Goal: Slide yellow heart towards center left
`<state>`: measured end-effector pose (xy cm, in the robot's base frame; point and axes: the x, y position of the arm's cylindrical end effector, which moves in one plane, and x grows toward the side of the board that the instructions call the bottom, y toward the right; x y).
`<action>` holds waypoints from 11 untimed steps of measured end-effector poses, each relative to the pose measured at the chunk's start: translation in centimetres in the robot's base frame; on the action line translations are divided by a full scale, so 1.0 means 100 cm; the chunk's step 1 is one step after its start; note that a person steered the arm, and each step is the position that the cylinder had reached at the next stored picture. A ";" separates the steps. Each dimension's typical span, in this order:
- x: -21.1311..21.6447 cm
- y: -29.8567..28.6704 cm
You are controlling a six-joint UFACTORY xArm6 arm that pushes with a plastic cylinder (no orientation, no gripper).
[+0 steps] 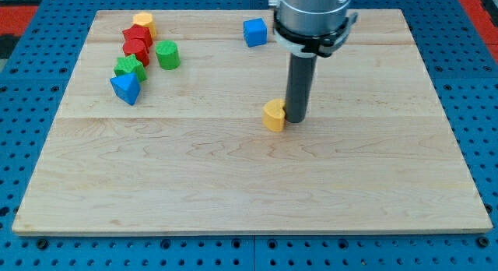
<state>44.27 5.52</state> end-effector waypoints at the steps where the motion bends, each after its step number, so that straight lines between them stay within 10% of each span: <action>1: -0.002 -0.018; 11: -0.032 -0.064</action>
